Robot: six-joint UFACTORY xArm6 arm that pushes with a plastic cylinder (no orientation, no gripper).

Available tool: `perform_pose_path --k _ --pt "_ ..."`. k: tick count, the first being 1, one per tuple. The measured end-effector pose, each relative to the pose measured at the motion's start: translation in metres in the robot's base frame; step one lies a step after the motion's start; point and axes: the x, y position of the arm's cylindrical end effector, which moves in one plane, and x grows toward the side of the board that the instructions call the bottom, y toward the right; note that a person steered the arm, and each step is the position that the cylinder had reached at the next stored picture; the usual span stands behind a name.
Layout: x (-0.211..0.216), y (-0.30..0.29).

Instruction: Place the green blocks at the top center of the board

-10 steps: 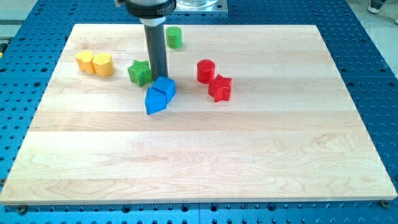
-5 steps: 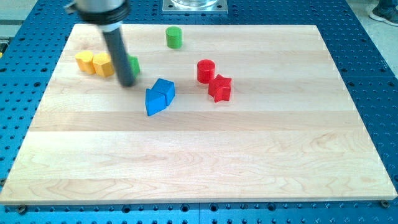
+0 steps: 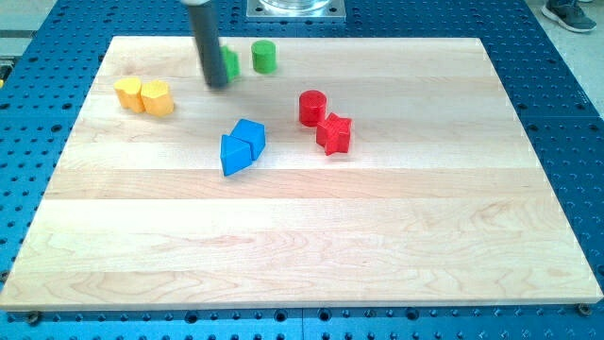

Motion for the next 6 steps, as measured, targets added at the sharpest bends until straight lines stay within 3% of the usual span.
perform_pose_path --k 1,2,3,5,6 --pt "0.006 -0.037" --pt "-0.038 -0.086" --pt "-0.074 -0.07" --pt "-0.024 0.005" --pt "-0.008 -0.023"
